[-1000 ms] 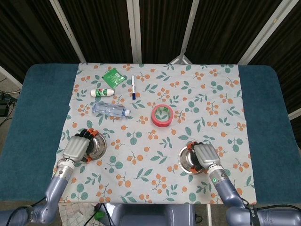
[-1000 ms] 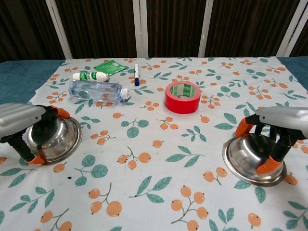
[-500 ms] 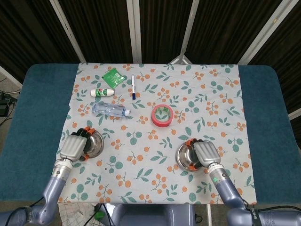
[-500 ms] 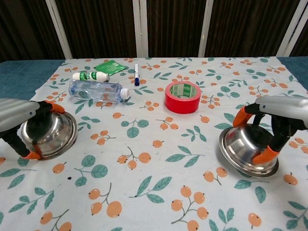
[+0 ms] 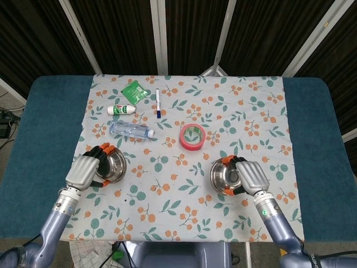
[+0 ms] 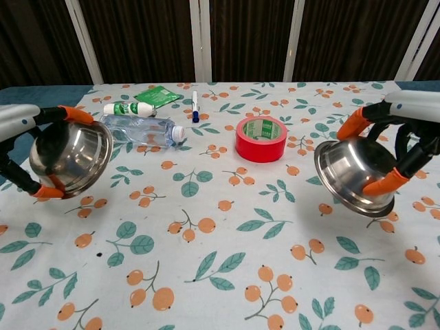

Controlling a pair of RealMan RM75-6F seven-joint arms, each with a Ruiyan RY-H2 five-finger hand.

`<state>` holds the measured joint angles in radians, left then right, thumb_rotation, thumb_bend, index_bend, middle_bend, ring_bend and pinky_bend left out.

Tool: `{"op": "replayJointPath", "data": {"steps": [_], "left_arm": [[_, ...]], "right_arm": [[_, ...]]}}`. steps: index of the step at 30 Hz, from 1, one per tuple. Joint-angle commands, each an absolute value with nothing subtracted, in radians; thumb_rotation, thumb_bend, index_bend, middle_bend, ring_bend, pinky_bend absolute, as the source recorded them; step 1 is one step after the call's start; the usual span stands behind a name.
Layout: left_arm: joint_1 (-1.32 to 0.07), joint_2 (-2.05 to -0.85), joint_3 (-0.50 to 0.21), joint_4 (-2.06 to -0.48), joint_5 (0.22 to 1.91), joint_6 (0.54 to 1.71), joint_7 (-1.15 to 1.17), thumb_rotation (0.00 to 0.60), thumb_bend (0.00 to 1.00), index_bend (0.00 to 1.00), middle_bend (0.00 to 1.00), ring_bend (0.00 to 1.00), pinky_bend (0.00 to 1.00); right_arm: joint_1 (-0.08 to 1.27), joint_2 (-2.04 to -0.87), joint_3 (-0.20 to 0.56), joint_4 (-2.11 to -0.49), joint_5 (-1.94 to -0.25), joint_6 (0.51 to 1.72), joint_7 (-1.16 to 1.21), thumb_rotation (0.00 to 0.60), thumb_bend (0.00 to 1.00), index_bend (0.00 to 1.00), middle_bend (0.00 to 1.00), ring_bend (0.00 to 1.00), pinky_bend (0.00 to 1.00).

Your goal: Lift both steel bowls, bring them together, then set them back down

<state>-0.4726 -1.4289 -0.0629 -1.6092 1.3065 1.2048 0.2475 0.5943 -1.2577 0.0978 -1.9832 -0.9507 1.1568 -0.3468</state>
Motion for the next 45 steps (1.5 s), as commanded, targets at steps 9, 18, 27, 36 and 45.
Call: {"op": "replayJointPath", "data": {"steps": [9,18,27,36,45], "left_arm": [[-0.491,-1.356,-0.026,-1.593,1.588,1.209,-0.492,0.600,0.10,0.25,0.21,0.15,0.33],[-0.493,-1.409,-0.036,-1.491,1.708,1.365,-0.845,0.600,0.10,0.27,0.22,0.15,0.33],[-0.493,-1.500,-0.054,-1.359,1.714,1.435,-0.913,0.600,0.10,0.29,0.22,0.15,0.33],[-0.507,-1.555,-0.059,-1.296,1.715,1.449,-0.924,0.600,0.10,0.29,0.22,0.15,0.33],[-0.519,-1.629,-0.081,-1.279,1.739,1.522,-0.915,0.600,0.10,0.29,0.21,0.15,0.33]], "right_arm": [[0.506,-1.222,0.140,-1.900,-1.272,1.167,0.131,0.600,0.26,0.67,0.43,0.55,0.52],[0.484,-1.191,0.150,-1.830,-1.459,1.150,0.705,0.600,0.26,0.69,0.44,0.56,0.52],[0.493,-1.184,0.153,-1.733,-1.540,1.156,1.088,0.600,0.27,0.71,0.44,0.56,0.52],[0.508,-1.168,0.139,-1.668,-1.651,1.211,1.398,0.600,0.27,0.72,0.44,0.56,0.52],[0.525,-1.215,0.133,-1.672,-1.654,1.223,1.331,0.600,0.27,0.73,0.44,0.56,0.52]]}}
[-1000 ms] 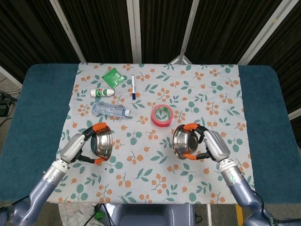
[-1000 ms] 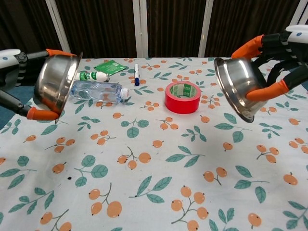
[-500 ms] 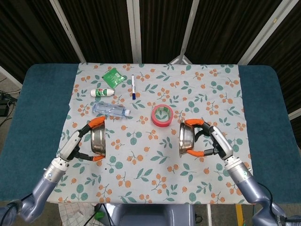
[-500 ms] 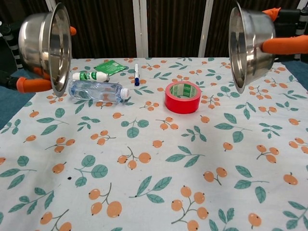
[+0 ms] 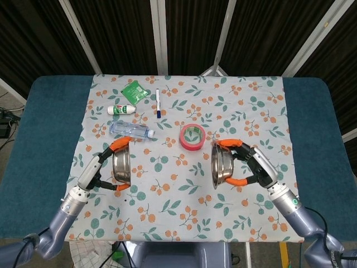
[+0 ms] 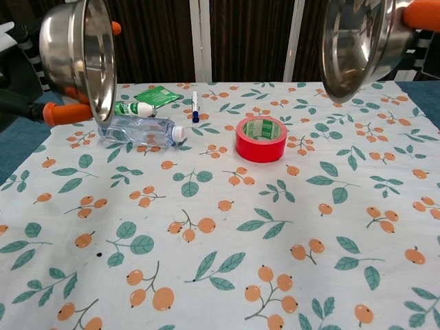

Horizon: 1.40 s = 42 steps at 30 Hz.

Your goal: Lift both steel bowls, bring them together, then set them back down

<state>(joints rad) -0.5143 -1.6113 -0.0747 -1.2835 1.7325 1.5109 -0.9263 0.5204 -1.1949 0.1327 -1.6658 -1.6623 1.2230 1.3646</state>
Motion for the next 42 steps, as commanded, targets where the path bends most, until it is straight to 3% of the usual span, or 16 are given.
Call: {"op": "replayJointPath", "data": {"steps": [1,21,29,42], "left_arm": [[-0.521,-1.638,-0.082,-1.278,1.740,1.524,-0.910,0.600,0.10,0.29,0.21,0.15,0.33],[-0.569,-1.735,-0.099,-1.190,1.731,1.521,-0.872,0.600,0.09,0.29,0.20,0.15,0.33],[-0.563,-1.730,-0.081,-1.236,1.755,1.560,-0.842,0.600,0.09,0.29,0.20,0.15,0.33],[-0.571,-1.721,-0.076,-1.295,1.750,1.552,-0.808,0.600,0.09,0.29,0.20,0.15,0.33]], "right_arm": [[0.526,-1.224,0.134,-1.675,-1.647,1.223,1.311,0.600,0.27,0.73,0.44,0.56,0.52],[0.538,-1.376,0.189,-1.802,-1.489,1.216,0.972,0.600,0.27,0.74,0.44,0.56,0.52],[0.543,-1.422,0.198,-1.830,-1.464,1.219,0.885,0.600,0.27,0.75,0.45,0.56,0.52],[0.570,-1.404,0.228,-1.820,-1.459,1.178,0.875,0.600,0.29,0.75,0.45,0.56,0.52]]}}
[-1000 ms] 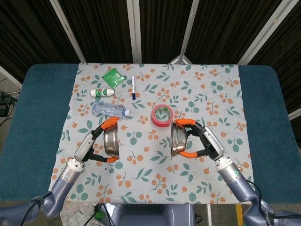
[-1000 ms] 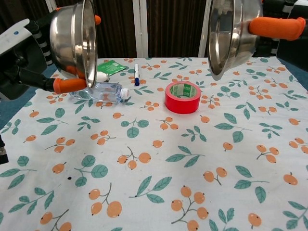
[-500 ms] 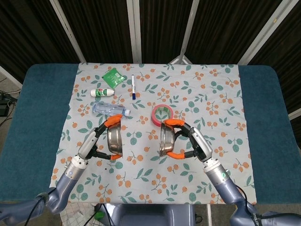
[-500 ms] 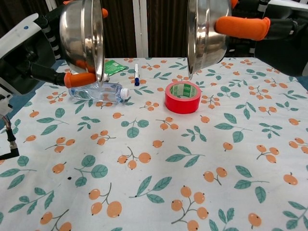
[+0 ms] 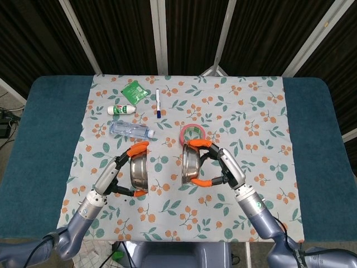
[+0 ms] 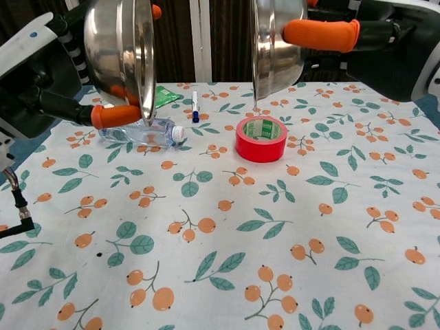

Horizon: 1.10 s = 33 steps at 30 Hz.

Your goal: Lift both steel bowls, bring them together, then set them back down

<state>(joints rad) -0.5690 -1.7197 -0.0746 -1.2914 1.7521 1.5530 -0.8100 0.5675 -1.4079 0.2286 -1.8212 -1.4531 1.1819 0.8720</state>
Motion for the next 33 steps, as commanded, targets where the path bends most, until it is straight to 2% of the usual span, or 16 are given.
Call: {"op": "replayJointPath", "data": {"steps": [1,16,33], "left_arm": [[-0.572,-1.722,-0.075,-1.296,1.751,1.551,-0.806,0.600,0.09,0.29,0.20,0.15,0.33],[-0.590,-1.744,-0.092,-1.296,1.743,1.552,-0.788,0.600,0.09,0.29,0.21,0.15,0.33],[-0.618,-1.838,-0.090,-1.246,1.760,1.567,-0.807,0.600,0.09,0.30,0.21,0.15,0.33]], "right_arm": [[0.571,-1.403,0.227,-1.821,-1.462,1.176,0.877,0.600,0.29,0.75,0.45,0.56,0.52],[0.576,-1.401,0.212,-1.846,-1.501,1.173,0.878,0.600,0.29,0.75,0.45,0.56,0.52],[0.591,-1.446,0.216,-1.865,-1.478,1.164,0.806,0.600,0.29,0.75,0.45,0.56,0.52]]}}
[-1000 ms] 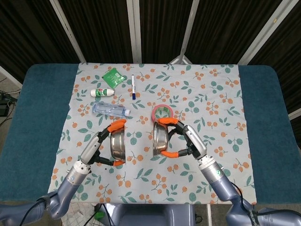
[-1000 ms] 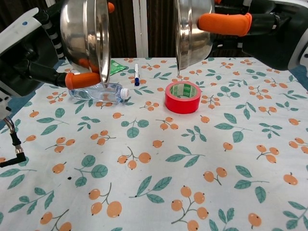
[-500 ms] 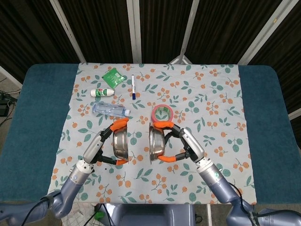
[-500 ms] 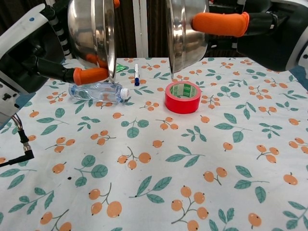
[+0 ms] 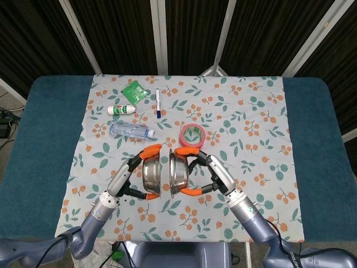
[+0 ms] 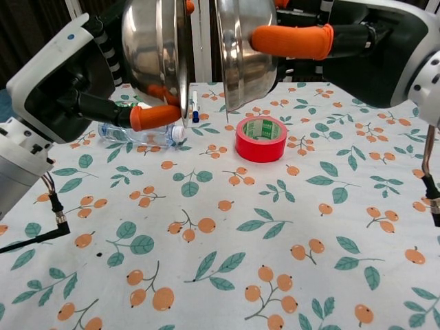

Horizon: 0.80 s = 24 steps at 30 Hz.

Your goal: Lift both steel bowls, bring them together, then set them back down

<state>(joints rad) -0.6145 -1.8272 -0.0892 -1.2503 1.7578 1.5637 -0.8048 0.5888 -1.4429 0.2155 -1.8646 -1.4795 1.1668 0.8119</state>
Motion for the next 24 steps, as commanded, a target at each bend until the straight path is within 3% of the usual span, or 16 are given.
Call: {"op": "replayJointPath", "data": {"steps": [1,16,24], "left_arm": [[-0.620,-1.844,-0.091,-1.243,1.761,1.569,-0.807,0.600,0.09,0.30,0.21,0.15,0.33],[-0.660,-1.940,-0.123,-1.129,1.774,1.589,-0.740,0.600,0.09,0.30,0.21,0.15,0.33],[-0.653,-1.918,-0.111,-1.134,1.794,1.637,-0.741,0.600,0.09,0.31,0.21,0.15,0.33]], "right_arm": [[0.592,-1.447,0.216,-1.866,-1.478,1.163,0.803,0.600,0.29,0.75,0.45,0.56,0.52],[0.597,-1.434,0.202,-1.908,-1.493,1.145,0.802,0.600,0.29,0.75,0.45,0.56,0.52],[0.580,-1.400,0.223,-1.896,-1.472,1.169,0.836,0.600,0.29,0.75,0.45,0.56,0.52]]}}
